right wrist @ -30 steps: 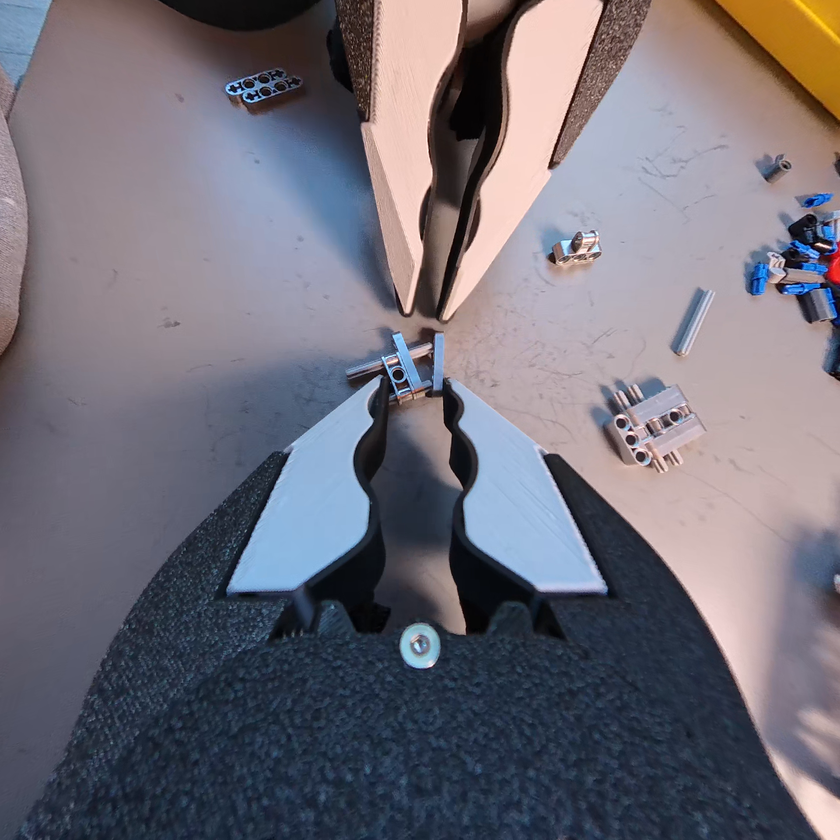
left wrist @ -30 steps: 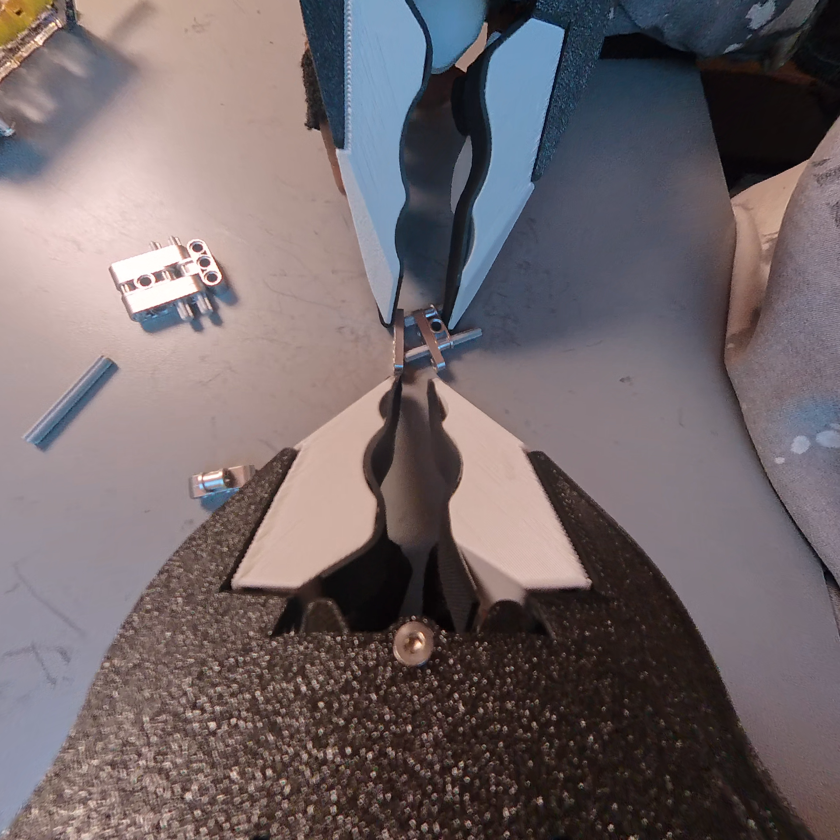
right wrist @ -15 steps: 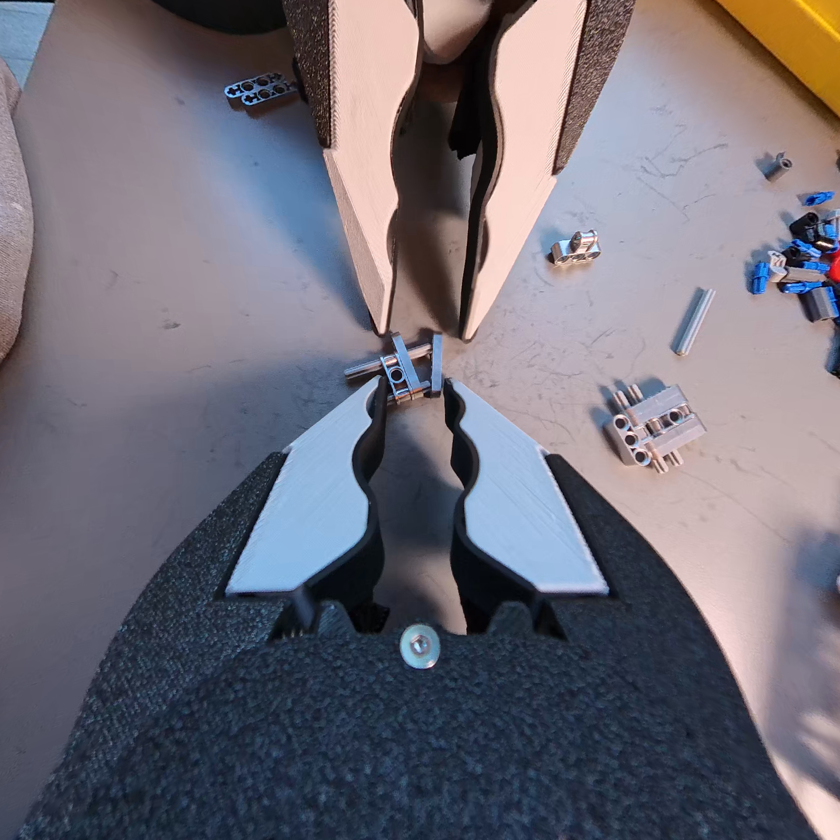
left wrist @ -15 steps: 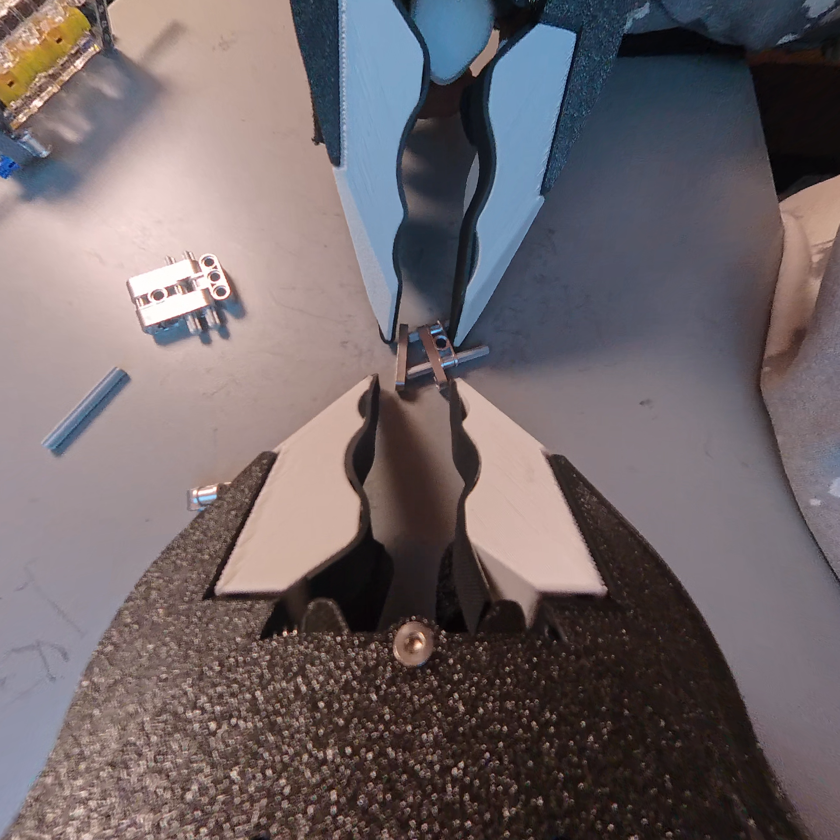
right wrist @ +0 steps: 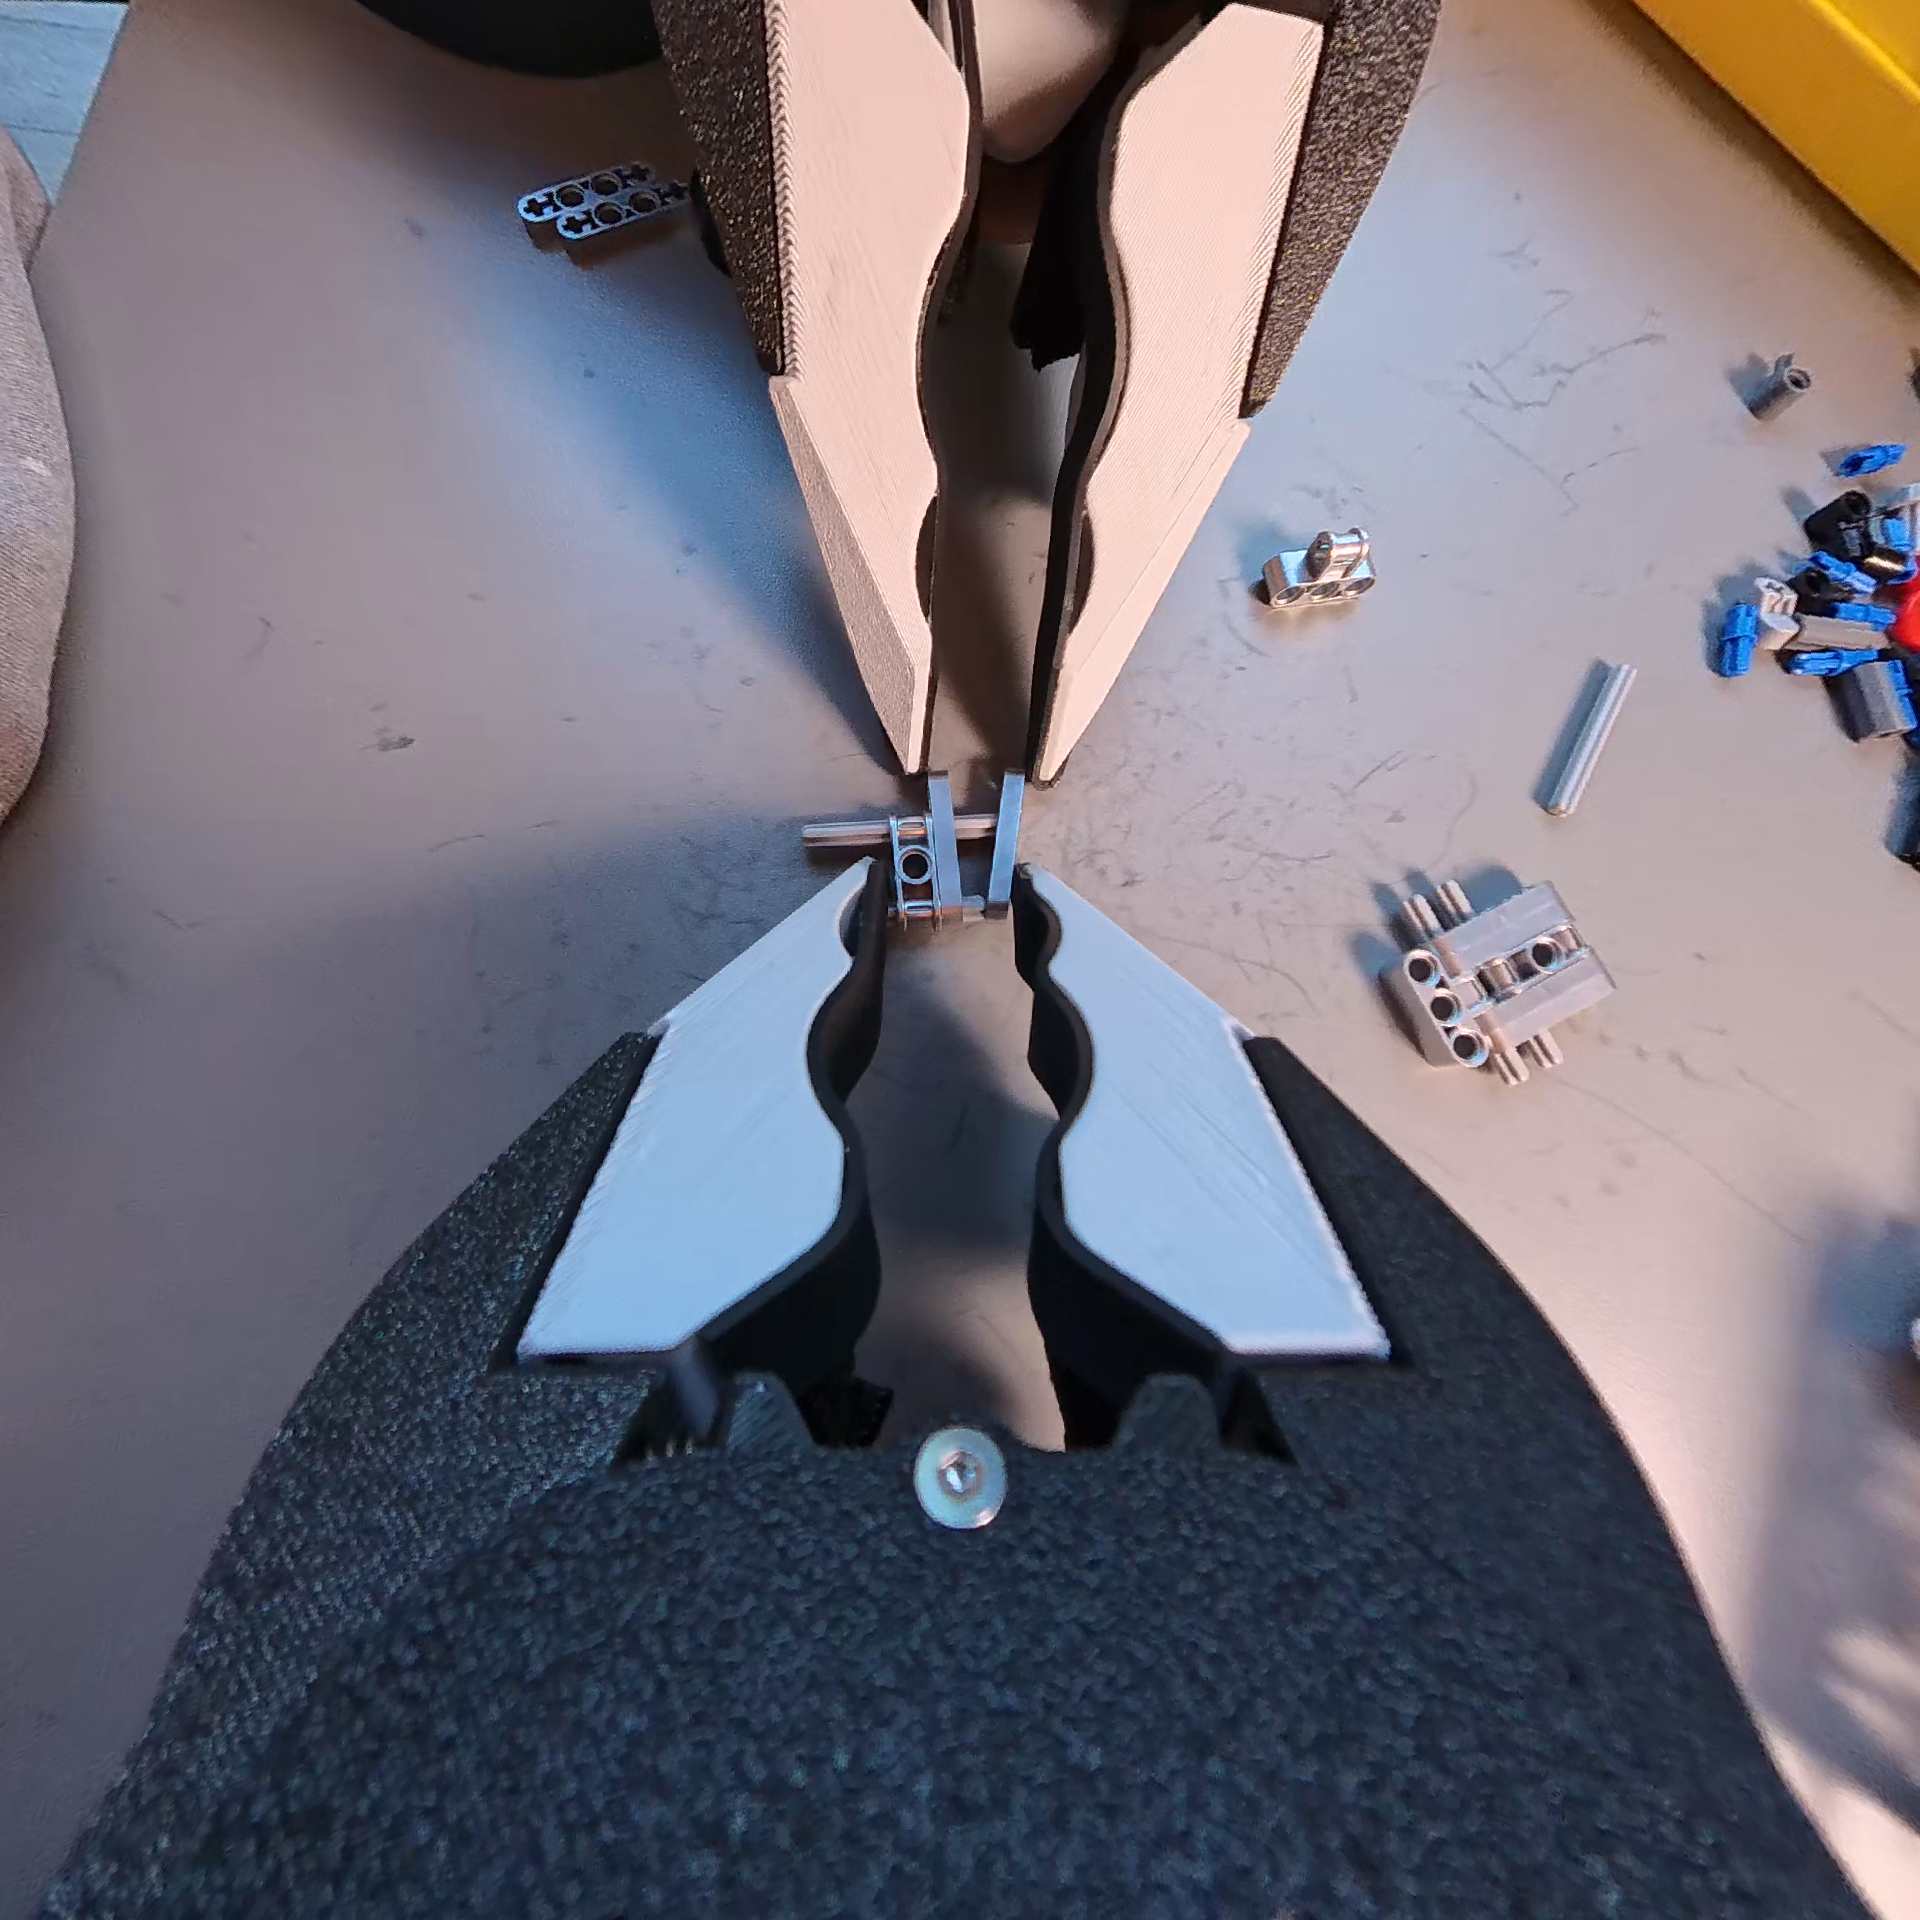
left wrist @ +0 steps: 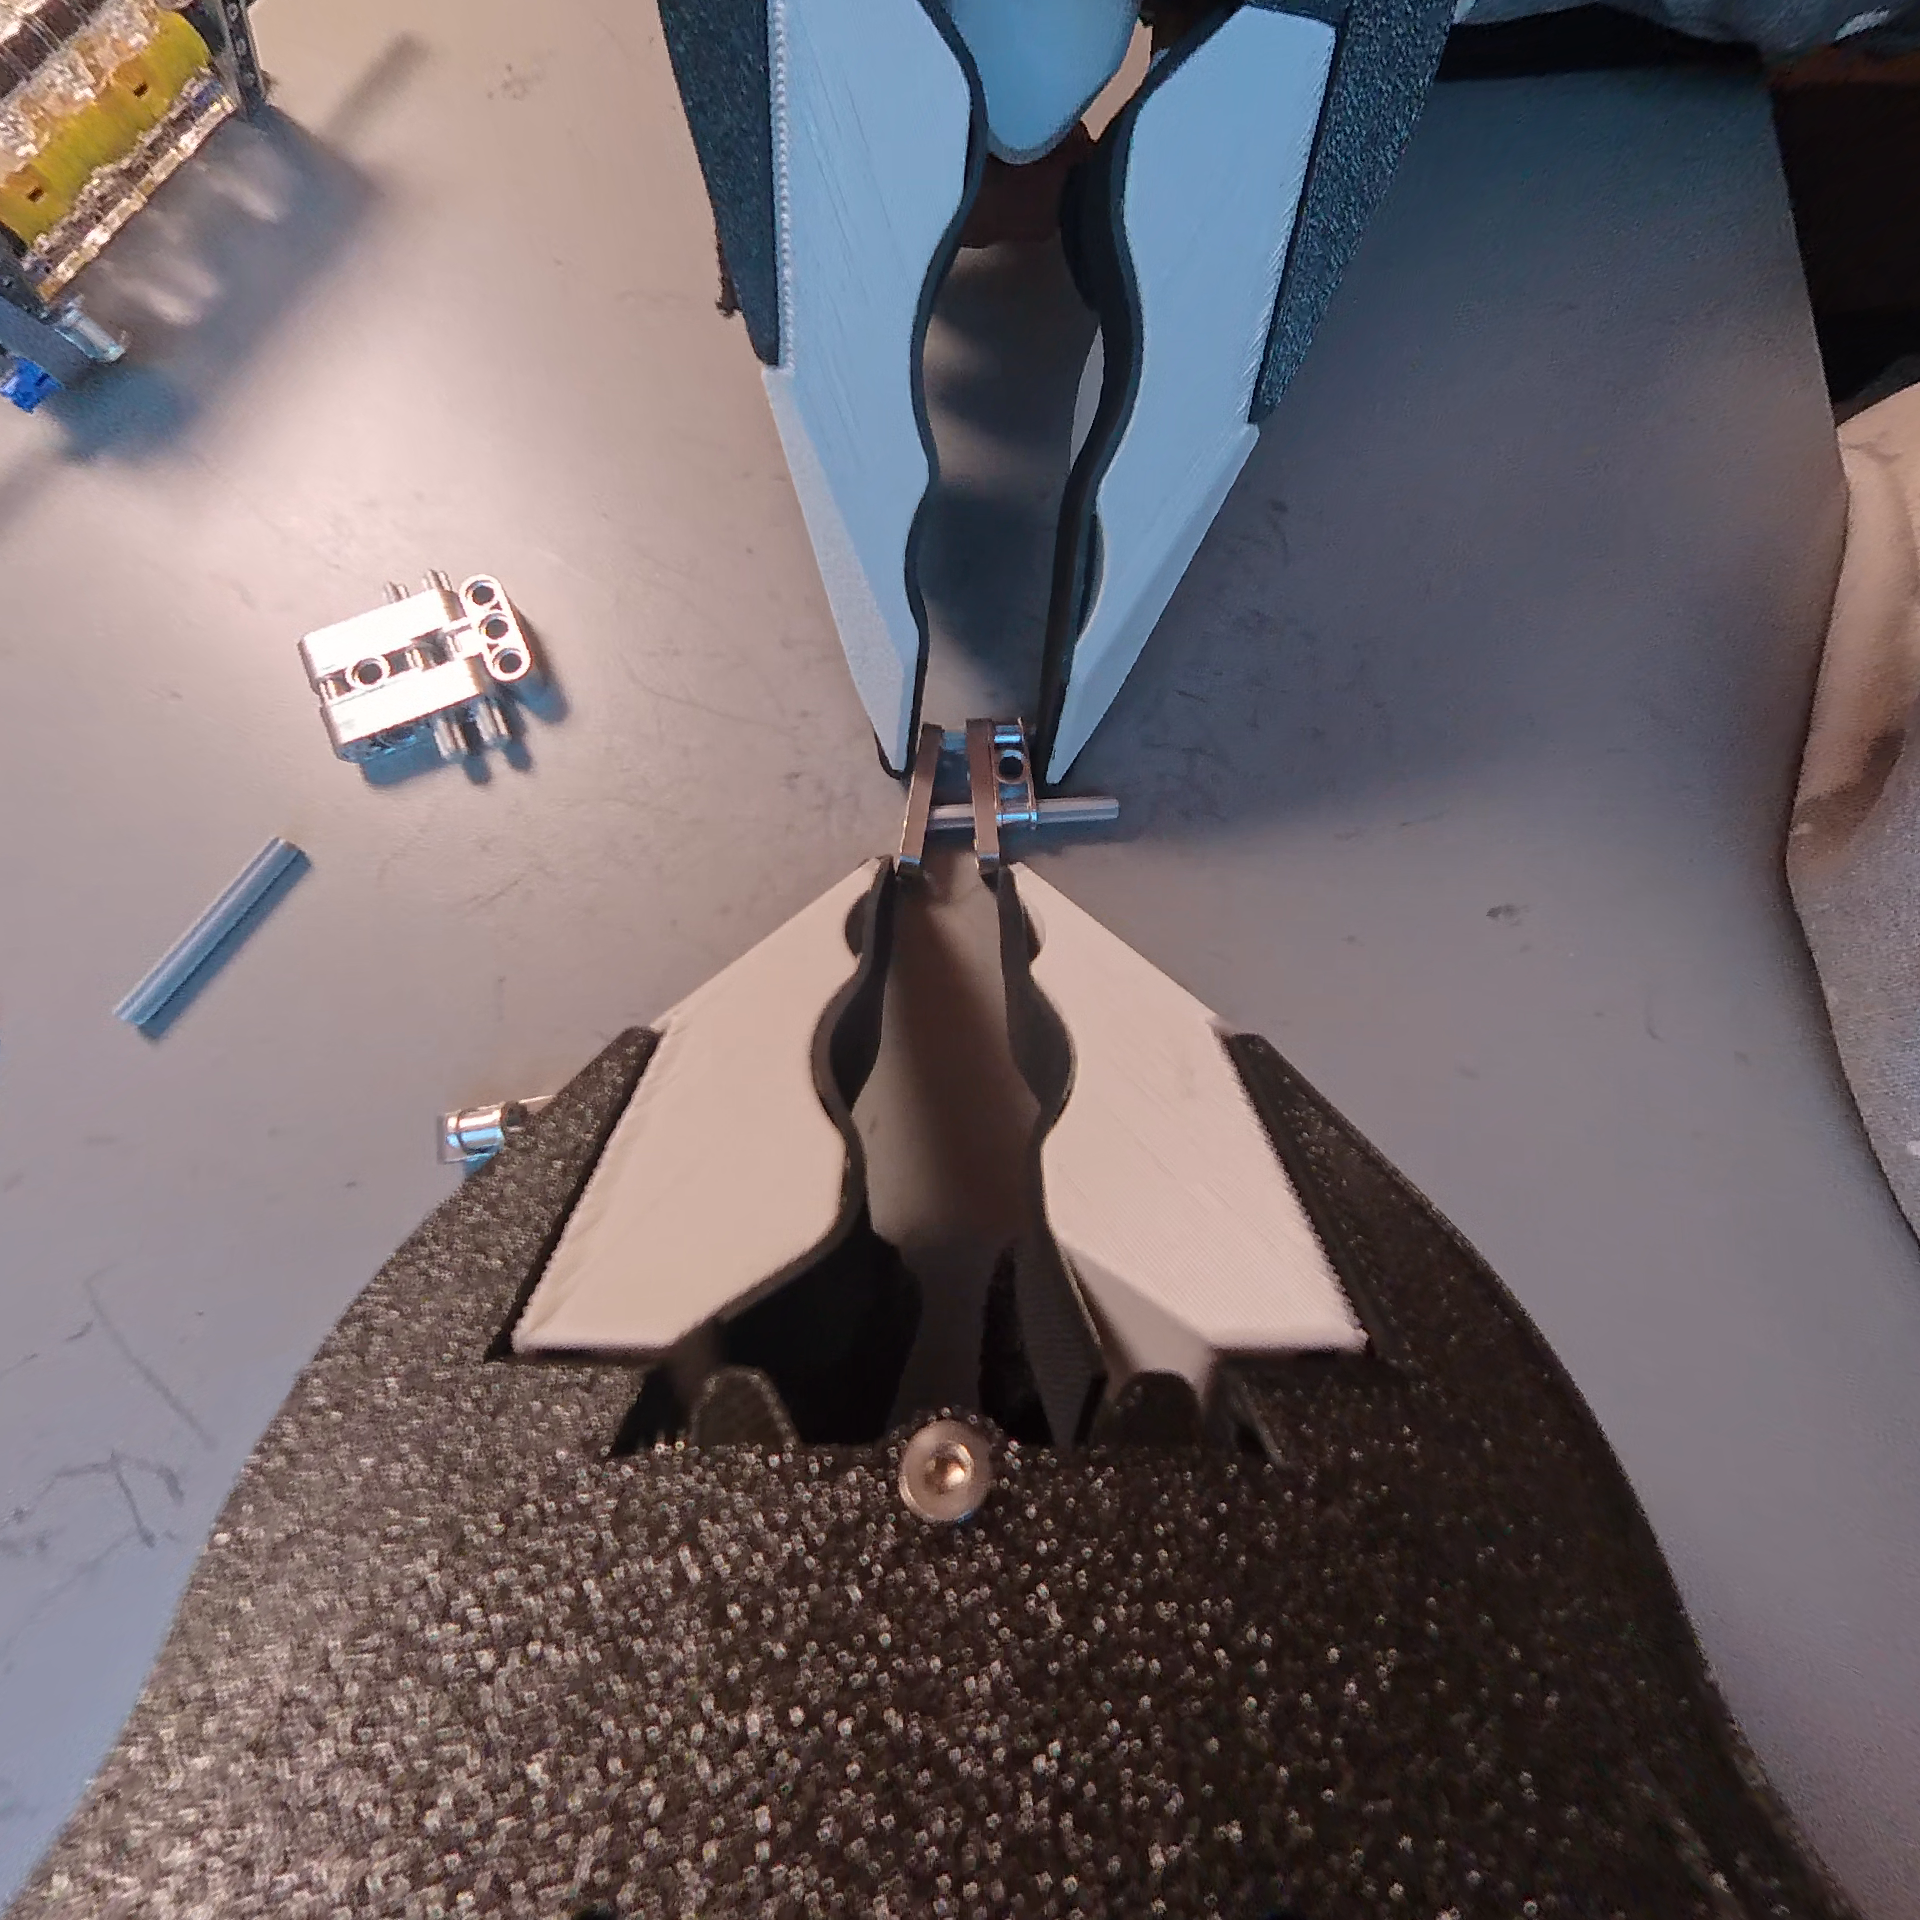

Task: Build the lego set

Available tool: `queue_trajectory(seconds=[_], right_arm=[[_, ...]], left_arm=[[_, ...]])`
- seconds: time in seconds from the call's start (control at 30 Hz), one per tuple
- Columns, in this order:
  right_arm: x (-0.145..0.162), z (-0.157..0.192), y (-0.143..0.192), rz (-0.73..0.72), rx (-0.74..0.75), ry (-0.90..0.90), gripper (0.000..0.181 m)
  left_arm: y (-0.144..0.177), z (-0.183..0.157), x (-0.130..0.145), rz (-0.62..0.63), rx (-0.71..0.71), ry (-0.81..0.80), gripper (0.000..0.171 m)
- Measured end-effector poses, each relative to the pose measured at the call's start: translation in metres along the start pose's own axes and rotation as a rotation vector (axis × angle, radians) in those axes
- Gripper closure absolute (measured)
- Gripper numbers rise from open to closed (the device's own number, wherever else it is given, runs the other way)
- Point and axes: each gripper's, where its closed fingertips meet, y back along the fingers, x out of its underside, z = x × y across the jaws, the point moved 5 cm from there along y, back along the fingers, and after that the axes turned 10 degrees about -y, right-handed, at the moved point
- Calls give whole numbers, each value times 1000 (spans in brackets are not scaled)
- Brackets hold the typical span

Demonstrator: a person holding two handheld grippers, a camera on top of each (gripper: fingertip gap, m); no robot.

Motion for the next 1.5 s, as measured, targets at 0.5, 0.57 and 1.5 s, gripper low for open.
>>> queue_trajectory(seconds=[0.5, 0.57, 1.5], right_arm=[[0, 0, 0, -1, 2, 2, 160], [0, 0, 0, -1, 2, 1, 160], [-1, 4, -2, 5, -18, 0, 164]], left_arm=[[0, -1, 0, -7, 1, -2, 155], [-1, -1, 0, -8, 2, -4, 156], [-6, -7, -5, -25, -7, -23, 164]])
